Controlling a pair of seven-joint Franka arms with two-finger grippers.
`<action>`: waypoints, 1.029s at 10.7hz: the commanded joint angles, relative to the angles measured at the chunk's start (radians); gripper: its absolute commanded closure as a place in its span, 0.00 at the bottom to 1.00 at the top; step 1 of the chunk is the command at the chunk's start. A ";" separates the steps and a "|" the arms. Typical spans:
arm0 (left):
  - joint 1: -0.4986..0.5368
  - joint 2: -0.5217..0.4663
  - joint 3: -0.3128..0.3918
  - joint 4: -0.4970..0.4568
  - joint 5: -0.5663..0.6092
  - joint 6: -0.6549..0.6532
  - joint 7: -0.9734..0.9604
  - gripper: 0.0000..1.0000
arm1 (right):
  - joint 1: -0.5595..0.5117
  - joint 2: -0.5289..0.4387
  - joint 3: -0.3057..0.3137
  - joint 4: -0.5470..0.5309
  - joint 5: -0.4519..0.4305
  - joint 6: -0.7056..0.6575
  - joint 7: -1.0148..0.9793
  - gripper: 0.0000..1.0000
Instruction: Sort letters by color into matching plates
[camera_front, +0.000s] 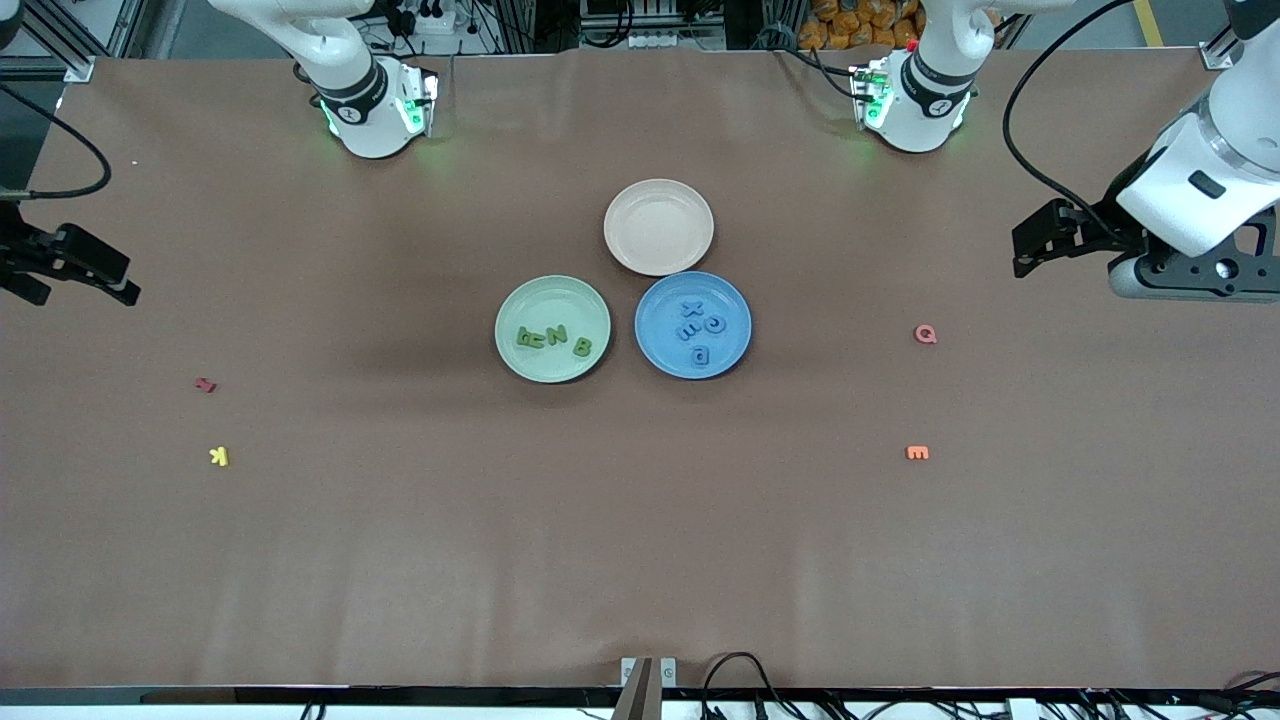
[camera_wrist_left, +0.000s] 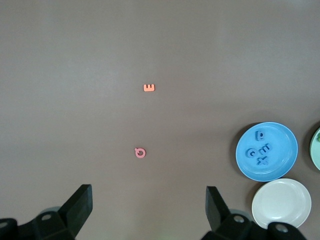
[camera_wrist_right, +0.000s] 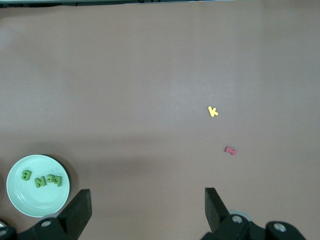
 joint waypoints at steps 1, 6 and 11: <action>0.003 -0.032 0.005 0.000 -0.004 -0.027 0.015 0.00 | 0.015 0.001 -0.005 -0.011 -0.025 -0.001 -0.002 0.00; 0.043 -0.113 -0.018 -0.083 -0.004 0.037 0.009 0.00 | 0.018 0.001 -0.005 -0.010 -0.025 -0.006 -0.002 0.00; 0.080 -0.164 -0.013 -0.170 -0.007 0.088 0.006 0.00 | 0.020 0.001 -0.005 -0.010 -0.025 -0.006 -0.001 0.00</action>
